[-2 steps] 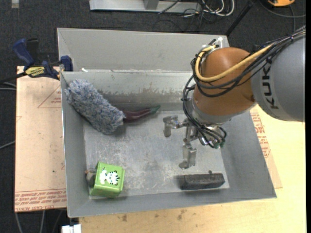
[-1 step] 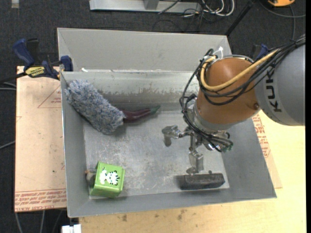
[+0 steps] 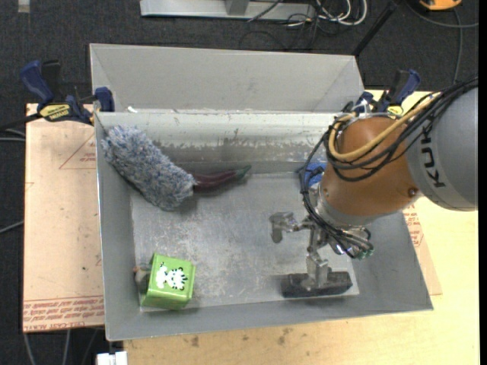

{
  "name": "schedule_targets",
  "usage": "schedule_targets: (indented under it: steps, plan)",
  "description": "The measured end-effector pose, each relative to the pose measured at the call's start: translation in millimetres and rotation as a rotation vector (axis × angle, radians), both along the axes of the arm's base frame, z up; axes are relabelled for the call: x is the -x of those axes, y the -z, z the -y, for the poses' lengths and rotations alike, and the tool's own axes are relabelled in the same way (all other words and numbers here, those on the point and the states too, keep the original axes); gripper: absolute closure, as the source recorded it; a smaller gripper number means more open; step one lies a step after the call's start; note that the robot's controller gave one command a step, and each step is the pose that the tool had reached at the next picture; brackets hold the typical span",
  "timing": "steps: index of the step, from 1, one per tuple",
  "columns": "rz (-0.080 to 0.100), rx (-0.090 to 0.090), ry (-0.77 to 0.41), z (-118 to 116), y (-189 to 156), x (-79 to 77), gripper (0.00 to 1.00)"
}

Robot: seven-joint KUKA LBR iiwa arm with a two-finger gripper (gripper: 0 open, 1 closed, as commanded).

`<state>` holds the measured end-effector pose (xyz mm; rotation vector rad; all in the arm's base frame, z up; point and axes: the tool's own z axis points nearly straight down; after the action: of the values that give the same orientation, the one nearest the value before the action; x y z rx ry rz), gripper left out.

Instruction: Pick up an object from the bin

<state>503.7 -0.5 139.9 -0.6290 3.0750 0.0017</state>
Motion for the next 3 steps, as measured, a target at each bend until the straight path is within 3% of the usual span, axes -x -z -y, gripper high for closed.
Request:
schedule_targets:
  steps: [1, 2, 3]
  plan:
    - [-0.008, 0.002, -0.089, 13, 14, 11.2, 0.00]
    - [0.003, 0.001, -0.245, 16, 45, 17.6, 0.00]
    - [0.002, 0.002, -0.463, 22, 69, 19.4, 1.00]
